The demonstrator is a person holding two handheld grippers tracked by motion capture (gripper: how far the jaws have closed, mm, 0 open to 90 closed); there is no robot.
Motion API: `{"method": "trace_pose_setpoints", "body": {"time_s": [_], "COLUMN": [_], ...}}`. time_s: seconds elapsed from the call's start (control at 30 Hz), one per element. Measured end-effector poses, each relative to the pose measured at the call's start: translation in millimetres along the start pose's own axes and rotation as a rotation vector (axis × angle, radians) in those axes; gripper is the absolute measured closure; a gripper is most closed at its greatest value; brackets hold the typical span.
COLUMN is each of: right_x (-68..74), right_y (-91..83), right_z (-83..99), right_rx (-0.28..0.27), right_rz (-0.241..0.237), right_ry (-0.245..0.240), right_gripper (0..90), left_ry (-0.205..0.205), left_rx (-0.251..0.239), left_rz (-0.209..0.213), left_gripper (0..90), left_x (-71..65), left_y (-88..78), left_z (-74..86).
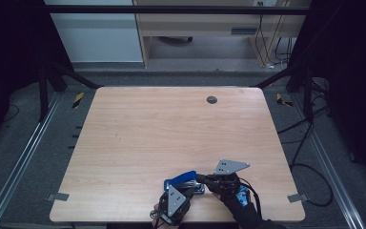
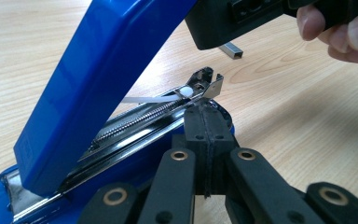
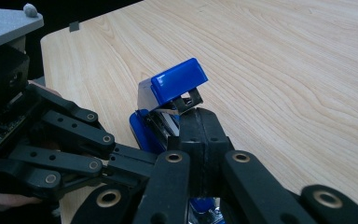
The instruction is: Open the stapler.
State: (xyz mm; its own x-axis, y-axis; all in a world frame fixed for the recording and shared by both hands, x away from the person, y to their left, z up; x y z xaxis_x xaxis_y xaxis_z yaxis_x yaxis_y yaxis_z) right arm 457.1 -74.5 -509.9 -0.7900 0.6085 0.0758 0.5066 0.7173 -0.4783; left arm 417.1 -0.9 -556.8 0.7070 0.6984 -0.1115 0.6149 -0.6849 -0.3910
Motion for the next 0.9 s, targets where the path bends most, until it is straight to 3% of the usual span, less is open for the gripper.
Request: {"method": "trace_pose_setpoints", "body": {"time_s": [0.5, 0.67, 0.9], "right_x": [-0.2, 0.0, 0.6], "right_y": [0.2, 0.3, 0.2], "right_z": [-0.1, -0.1, -0.2], "right_rx": [0.001, 0.002, 0.004], "right_rz": [0.0, -0.001, -0.004], "right_ry": [0.0, 0.001, 0.007], "right_gripper": [90.0, 90.0, 90.0], "left_ry": [-0.007, 0.0, 0.016], "left_rx": [0.012, 0.018, 0.02], "left_rz": [-0.012, 0.001, -0.014], "left_gripper": [89.5, 89.5, 89.6], "left_x": [2.5, 0.6, -0.2], "left_y": [5.4, 6.5, 6.5], "left_z": [-0.1, 0.2, 0.3]}}
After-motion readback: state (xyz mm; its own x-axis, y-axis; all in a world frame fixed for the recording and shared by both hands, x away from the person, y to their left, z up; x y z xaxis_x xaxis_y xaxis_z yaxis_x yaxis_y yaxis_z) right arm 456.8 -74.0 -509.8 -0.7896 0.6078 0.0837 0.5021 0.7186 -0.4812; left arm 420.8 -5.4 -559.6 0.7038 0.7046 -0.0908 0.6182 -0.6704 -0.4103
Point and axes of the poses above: each handheld gripper's, and its own axes: y roughly forward along the jaws, z roughly out of its underside, x roughly to its left, the point moved 9 cm from there along y, roughly forward along the jaws, and after that the axes turned 8 degrees about z, right-handed, at the moved point
